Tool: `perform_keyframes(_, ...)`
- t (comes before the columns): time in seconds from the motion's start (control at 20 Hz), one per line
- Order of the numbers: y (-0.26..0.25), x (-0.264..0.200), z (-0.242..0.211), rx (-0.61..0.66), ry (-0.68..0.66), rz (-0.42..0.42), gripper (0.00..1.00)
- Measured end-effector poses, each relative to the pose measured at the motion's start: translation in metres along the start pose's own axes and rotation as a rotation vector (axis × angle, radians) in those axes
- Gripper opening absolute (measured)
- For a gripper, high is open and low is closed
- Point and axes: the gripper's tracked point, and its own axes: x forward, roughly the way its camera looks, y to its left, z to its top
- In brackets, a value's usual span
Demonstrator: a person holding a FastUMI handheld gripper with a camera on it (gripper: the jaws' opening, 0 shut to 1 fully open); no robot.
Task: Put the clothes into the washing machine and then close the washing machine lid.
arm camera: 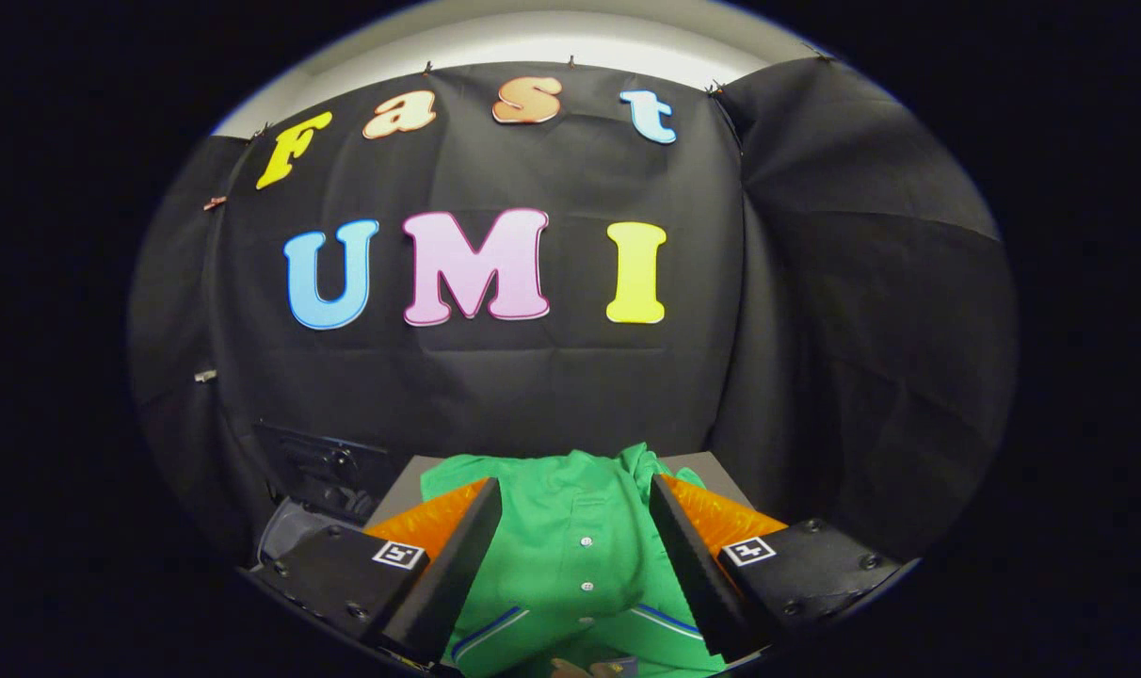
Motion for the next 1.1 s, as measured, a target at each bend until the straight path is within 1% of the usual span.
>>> perform_keyframes(0.15, -0.01, 0.024, -0.023, -0.044, 0.091, -0.03, 0.98)
perform_keyframes(0.3, -0.009, 0.038, -0.046, -0.031, 0.174, -0.025, 0.99)
perform_keyframes(0.45, -0.015, 0.049, -0.065, -0.006, 0.232, -0.041, 0.98)
perform_keyframes(0.6, -0.017, 0.058, -0.075, 0.007, 0.271, -0.047, 0.99)
perform_keyframes(0.75, -0.017, 0.066, -0.087, -0.03, 0.318, -0.049, 0.99)
perform_keyframes(0.8, -0.016, 0.067, -0.084, -0.034, 0.309, -0.05, 0.99)
perform_keyframes(0.95, -0.016, 0.067, -0.086, -0.019, 0.342, -0.045, 0.99)
perform_keyframes(1.1, -0.02, 0.068, -0.089, -0.005, 0.404, -0.059, 0.99)
